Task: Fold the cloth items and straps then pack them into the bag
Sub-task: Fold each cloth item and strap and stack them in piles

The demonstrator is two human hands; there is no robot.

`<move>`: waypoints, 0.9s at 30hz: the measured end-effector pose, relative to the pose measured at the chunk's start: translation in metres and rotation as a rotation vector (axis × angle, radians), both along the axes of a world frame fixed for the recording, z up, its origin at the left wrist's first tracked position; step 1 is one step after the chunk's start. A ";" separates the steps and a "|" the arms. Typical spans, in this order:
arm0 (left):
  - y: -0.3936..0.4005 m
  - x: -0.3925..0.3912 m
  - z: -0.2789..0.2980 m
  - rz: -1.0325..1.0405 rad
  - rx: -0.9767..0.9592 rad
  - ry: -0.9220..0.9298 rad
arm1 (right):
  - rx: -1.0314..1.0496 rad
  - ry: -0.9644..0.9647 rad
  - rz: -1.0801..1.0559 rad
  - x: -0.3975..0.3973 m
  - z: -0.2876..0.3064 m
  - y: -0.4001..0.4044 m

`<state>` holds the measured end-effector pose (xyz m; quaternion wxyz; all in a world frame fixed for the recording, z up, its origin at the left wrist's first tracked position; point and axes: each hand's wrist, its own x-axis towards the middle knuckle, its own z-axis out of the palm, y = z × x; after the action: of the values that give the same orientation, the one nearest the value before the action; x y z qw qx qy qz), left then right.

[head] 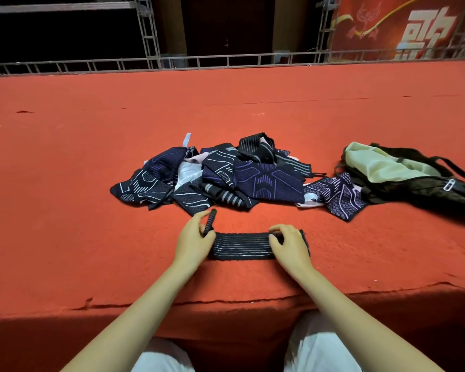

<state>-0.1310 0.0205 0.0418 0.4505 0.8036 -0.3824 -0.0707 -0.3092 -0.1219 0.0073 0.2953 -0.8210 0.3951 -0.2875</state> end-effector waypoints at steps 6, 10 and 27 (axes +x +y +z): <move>-0.019 -0.025 -0.011 -0.209 0.106 0.084 | 0.151 -0.084 0.044 0.007 0.010 0.002; -0.010 -0.006 -0.022 -0.003 -0.012 -0.011 | 0.224 -0.033 0.141 0.029 0.016 0.017; -0.042 -0.018 -0.020 0.006 0.215 0.433 | 0.430 -0.124 0.152 0.013 0.021 0.014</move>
<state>-0.1487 -0.0210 0.0219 0.4342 0.8142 -0.2649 -0.2802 -0.2962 -0.1084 0.0281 0.5080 -0.7474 0.3651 -0.2236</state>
